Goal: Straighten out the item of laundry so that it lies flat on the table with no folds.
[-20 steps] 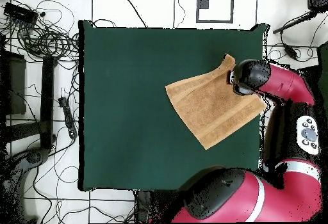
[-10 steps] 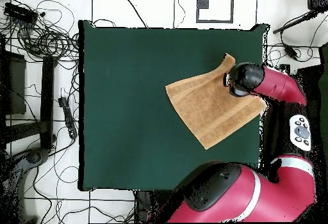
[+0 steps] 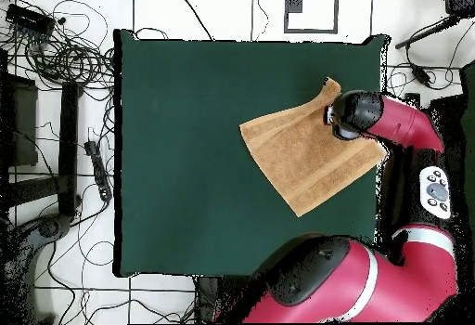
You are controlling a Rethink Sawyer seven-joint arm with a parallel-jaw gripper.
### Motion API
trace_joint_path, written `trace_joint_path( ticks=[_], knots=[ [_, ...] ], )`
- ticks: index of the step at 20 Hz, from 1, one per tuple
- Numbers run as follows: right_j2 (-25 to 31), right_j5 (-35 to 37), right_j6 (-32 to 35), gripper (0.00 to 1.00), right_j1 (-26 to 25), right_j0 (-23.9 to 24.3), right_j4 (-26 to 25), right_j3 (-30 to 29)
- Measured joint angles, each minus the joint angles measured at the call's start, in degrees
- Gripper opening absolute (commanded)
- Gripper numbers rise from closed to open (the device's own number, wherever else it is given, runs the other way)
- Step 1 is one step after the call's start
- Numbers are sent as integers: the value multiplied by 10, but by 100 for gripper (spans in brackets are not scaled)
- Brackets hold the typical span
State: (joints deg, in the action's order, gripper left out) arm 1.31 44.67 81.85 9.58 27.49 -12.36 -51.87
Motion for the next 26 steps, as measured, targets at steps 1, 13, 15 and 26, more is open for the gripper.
trace_joint_path(
  ticks=[1, 13, 15, 26],
  knots=[
    [0, 0, 0, 100, 0, 0, 0, 0],
    [-16, -4, 0, 100, -3, -15, -1, 5],
    [-23, -3, 0, 100, -6, -21, -1, 10],
    [-61, -3, 4, 100, -39, -64, 10, 72]
  ],
)
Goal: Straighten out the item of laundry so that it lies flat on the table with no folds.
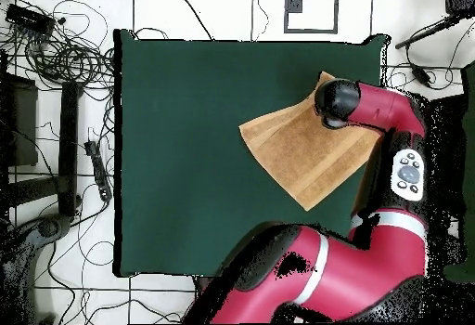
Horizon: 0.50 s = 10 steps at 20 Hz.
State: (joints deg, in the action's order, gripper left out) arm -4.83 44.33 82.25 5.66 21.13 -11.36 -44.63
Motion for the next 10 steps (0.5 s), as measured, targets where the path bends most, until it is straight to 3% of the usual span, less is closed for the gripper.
trace_joint_path(
  ticks=[10],
  knots=[
    [-17, 0, 2, 100, -33, -24, 26, 60]
  ],
)
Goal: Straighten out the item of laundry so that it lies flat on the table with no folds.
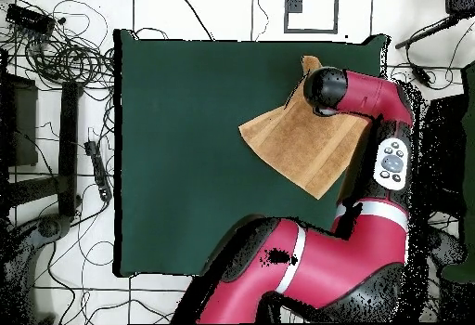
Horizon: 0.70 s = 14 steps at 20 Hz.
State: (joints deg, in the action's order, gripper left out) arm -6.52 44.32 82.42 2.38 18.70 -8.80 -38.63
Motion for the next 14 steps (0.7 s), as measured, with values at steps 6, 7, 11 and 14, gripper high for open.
trace_joint_path(
  ticks=[6, 7, 11, 14],
  knots=[
    [-1, 0, 0, 100, -2, 0, 7, 4],
    [0, 0, 0, 100, -3, 1, 7, 4],
    [1, 0, 0, 100, -3, 4, 16, 2],
    [3, -2, 0, 100, -2, 8, 26, -1]
  ],
)
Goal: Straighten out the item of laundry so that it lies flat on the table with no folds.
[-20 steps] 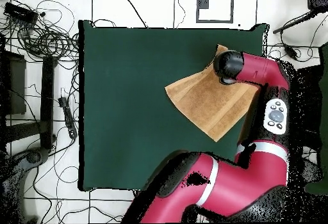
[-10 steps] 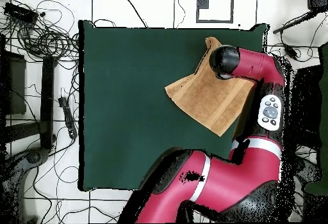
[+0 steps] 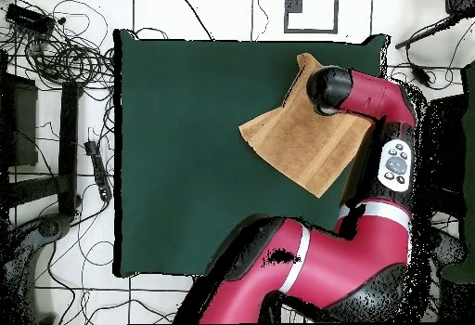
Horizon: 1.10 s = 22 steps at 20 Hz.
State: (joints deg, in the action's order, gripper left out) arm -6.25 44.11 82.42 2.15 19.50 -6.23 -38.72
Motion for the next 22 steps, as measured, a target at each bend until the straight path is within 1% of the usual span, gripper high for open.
trace_joint_path(
  ticks=[10, 22],
  knots=[
    [6, -7, 0, 100, 3, 11, 25, -11],
    [6, -26, 0, 100, 9, 11, 27, -27]
  ],
)
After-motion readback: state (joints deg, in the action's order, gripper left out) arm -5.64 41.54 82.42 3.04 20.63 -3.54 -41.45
